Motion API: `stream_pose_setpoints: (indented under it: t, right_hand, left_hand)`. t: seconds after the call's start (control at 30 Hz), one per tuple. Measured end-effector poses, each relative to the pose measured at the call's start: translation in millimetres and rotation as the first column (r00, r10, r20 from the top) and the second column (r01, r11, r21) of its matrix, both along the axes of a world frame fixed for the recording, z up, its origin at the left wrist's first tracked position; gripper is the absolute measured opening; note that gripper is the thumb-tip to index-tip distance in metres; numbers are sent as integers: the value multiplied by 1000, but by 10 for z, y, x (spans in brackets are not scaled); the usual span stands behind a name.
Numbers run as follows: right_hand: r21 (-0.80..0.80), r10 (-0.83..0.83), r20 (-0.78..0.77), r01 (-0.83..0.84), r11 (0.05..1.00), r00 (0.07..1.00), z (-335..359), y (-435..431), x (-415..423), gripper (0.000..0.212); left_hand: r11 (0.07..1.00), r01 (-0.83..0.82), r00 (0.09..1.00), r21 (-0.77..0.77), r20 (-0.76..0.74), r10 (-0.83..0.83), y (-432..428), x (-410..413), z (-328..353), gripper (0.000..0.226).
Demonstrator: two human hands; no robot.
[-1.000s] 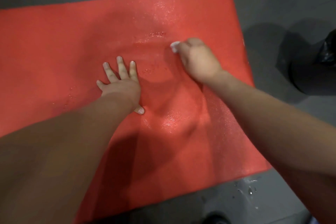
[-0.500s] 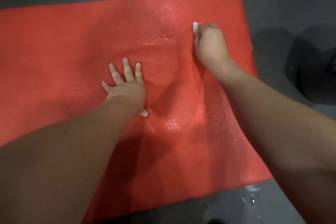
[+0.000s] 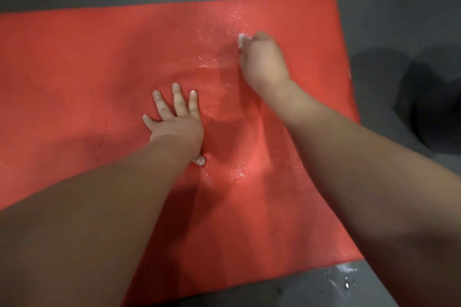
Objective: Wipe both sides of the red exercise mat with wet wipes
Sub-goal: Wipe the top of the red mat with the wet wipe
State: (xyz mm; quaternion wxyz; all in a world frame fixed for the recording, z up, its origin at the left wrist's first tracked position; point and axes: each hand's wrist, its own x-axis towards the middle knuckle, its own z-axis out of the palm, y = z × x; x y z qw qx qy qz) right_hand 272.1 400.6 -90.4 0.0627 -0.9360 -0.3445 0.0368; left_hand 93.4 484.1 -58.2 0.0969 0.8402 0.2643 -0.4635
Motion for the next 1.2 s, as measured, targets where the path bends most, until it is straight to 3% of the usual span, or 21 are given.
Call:
stream_pose_setpoints:
  t: [0.07, 0.13, 0.2, 0.27, 0.37, 0.43, 0.57, 0.77, 0.83, 0.93, 1.03, 1.2]
  right_hand:
    - [77, 239, -62, -234, 969, 969, -29, 62, -261, 34]
    - [158, 353, -51, -342, 926, 934, -38, 36, -276, 36]
    - [151, 243, -63, -231, 961, 968, 20, -40, -49, 39]
    - [57, 9, -64, -6, 998, 998, 16, -198, 301, 40]
    - [-19, -285, 89, 287, 958, 954, -3, -422, 628, 38]
    - [29, -359, 134, 358, 933, 924, -50, -380, 540, 41]
    - [75, -282, 81, 277, 958, 956, -110, -80, 221, 37]
    - [54, 100, -50, -97, 994, 994, -102, 168, 118, 36]
    - [44, 32, -7, -32, 999, 999, -124, 104, 328, 35]
    - [4, -194, 95, 194, 981, 976, -102, 22, 642, 36]
    - [106, -335, 44, 329, 938, 941, -58, 218, 702, 36]
    - [202, -27, -93, 45, 978, 995, -92, 938, 222, 34]
  left_hand:
    - [1000, 3, 1000, 5, 15, -3, -1, -9, -22, 154]
    - [1000, -3, 1000, 4, 26, 3, 10, -19, -28, 154]
    - [1000, -2, 1000, 6, 19, 1, 21, -20, -23, 155]
    - [1000, 1, 1000, 2, 13, -1, 28, -14, -29, 155]
    - [1000, -8, 1000, -3, -1, 8, 37, -1, -32, 157]
    - [1000, -11, 1000, -6, -9, 11, 35, 4, -36, 157]
    - [1000, -4, 1000, 8, -14, 5, 24, 12, -44, 156]
    - [1000, -8, 1000, -2, -22, 8, 39, 23, -50, 157]
    - [1000, -12, 1000, -11, -17, 12, 61, 14, -66, 157]
    - [999, -29, 1000, -25, -9, 29, 67, 15, -91, 158]
    - [999, -43, 999, -16, -26, 43, 54, 40, -95, 157]
    - [998, -50, 998, -27, -39, 49, 64, 52, -111, 158]
